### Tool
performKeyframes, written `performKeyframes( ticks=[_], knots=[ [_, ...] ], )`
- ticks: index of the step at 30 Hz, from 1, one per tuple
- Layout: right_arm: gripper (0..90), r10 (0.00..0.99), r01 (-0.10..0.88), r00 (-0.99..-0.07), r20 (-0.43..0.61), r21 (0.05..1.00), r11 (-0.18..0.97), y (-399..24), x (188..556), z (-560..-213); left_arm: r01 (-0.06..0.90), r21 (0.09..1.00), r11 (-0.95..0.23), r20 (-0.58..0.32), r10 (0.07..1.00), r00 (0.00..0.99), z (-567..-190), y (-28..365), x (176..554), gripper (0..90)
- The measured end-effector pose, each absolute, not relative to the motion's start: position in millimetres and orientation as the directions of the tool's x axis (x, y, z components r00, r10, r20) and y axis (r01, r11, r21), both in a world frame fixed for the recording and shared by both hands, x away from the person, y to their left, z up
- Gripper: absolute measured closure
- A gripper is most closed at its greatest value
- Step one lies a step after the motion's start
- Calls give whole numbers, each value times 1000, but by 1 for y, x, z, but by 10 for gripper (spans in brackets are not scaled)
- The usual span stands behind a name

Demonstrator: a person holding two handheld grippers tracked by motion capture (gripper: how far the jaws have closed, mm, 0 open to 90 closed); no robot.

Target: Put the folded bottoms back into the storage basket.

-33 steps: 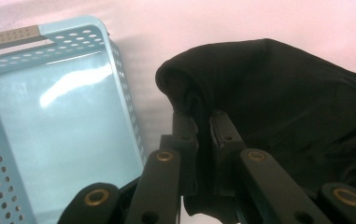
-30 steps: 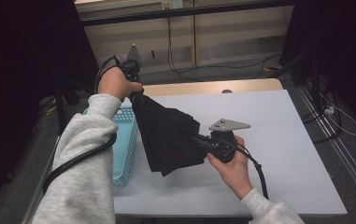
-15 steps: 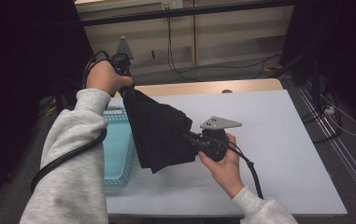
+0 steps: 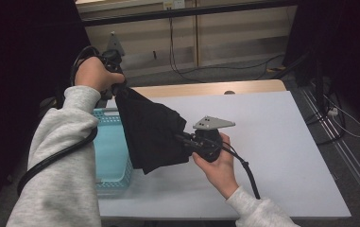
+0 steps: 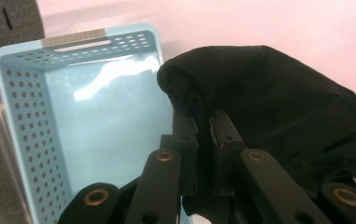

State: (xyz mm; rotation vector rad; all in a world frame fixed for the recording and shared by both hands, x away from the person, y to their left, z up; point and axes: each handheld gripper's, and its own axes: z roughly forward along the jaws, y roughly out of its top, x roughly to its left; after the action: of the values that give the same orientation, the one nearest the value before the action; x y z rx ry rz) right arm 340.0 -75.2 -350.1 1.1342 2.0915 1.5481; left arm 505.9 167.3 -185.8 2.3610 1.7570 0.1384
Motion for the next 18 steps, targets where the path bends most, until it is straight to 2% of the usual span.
performKeyframes(
  ticks=[18],
  knots=[
    [817,735,393,-645,210,916,82,-54,342,-352,947,215,-240,-52,965,257,-180,191,504,828]
  ],
)
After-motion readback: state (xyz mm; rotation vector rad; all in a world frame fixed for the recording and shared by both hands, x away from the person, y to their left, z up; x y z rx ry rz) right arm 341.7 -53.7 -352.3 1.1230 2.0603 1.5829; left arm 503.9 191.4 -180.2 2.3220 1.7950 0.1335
